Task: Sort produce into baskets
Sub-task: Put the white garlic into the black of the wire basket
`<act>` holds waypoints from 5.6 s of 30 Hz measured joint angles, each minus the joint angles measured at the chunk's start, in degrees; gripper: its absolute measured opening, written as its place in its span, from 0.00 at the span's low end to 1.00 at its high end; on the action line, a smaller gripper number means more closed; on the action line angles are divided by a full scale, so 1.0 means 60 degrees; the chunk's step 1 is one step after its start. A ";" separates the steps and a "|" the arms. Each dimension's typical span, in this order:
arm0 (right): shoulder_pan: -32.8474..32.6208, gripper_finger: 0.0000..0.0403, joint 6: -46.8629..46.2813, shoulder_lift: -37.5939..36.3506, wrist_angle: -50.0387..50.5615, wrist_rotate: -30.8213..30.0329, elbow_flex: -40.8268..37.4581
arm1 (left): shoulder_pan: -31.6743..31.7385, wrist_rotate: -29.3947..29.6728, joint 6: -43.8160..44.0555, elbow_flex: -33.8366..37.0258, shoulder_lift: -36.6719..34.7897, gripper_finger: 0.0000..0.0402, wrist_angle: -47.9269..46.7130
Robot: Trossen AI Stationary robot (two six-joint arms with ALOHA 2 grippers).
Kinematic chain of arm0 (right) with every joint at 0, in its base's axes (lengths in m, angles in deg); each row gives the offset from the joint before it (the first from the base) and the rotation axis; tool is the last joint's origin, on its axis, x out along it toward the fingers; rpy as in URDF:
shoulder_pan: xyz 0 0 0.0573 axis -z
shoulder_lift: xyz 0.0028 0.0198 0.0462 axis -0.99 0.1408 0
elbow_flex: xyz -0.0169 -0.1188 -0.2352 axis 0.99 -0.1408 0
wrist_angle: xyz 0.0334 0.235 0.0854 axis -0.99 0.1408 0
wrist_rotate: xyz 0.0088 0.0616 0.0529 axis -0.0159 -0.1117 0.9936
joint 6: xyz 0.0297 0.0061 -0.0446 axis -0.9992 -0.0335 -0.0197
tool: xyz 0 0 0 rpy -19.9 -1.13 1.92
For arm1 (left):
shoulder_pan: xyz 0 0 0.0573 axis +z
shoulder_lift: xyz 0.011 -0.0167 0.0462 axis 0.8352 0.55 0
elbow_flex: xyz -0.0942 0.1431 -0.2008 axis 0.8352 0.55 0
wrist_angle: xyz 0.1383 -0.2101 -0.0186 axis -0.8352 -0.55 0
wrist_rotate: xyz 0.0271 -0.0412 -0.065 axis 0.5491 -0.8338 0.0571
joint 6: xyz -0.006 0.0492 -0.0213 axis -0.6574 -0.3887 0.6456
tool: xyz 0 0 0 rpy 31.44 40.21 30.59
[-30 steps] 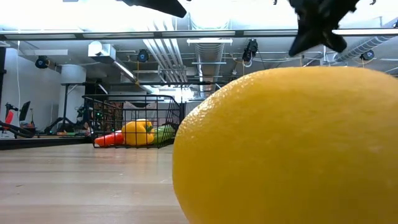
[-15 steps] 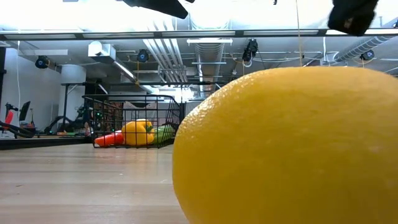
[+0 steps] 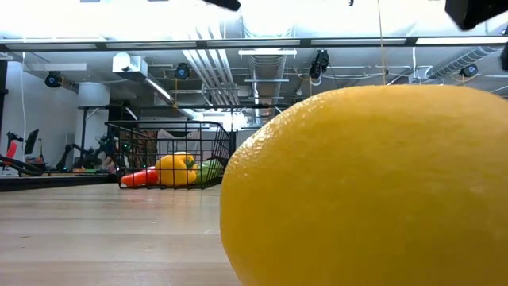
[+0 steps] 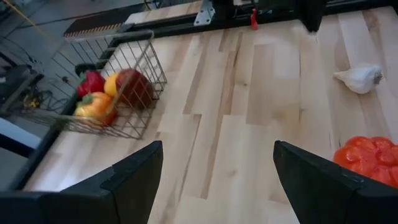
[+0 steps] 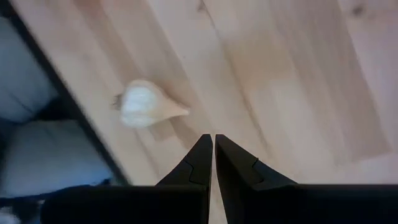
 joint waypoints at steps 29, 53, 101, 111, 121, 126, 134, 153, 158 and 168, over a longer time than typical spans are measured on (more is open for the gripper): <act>-0.1528 0.03 0.3580 0.2029 -0.2798 -0.0401 0.0081 | -0.0207 0.0517 0.0075 -0.1636 0.0444 0.72 -0.2738; -0.1767 0.04 0.4442 0.2096 -0.1823 -0.3836 0.0530 | -0.0204 0.0527 0.0044 -0.1633 0.0444 0.72 -0.2686; -0.1524 0.10 0.2375 0.3090 -0.2167 -0.5831 0.0307 | -0.0233 -0.0588 -0.1749 -0.1610 0.1829 0.72 -0.0432; -0.1532 0.08 0.5143 0.1935 -0.3726 -0.9061 0.0333 | -0.0127 -0.1772 -0.3562 -0.0852 0.1829 0.72 0.3304; -0.1225 0.08 0.7495 0.1887 -0.5624 -0.9636 0.0336 | 0.0155 -0.1781 -0.3503 -0.0810 0.1829 0.72 0.3667; -0.1010 0.07 0.8047 0.1816 -0.5863 -0.9691 0.0340 | 0.0209 -0.2071 -0.3495 -0.0785 0.1854 0.72 0.3667; -0.0932 0.07 0.9218 0.1816 -0.6749 -0.9609 0.0336 | 0.0530 -0.1894 -0.3101 -0.0588 0.1892 0.72 0.3809; -0.0771 0.07 0.9514 0.1819 -0.6777 -0.9566 0.0442 | 0.0645 -0.2059 -0.3539 -0.0555 0.2266 0.56 0.4425; -0.0764 0.12 0.9508 0.1819 -0.6732 -0.9585 0.0442 | 0.0641 -0.2074 -0.3546 -0.0555 0.2266 0.38 0.4403; -0.0752 0.38 0.9321 0.1819 -0.6703 -0.9622 0.0493 | 0.0627 -0.2085 -0.3543 -0.0555 0.2259 0.39 0.4395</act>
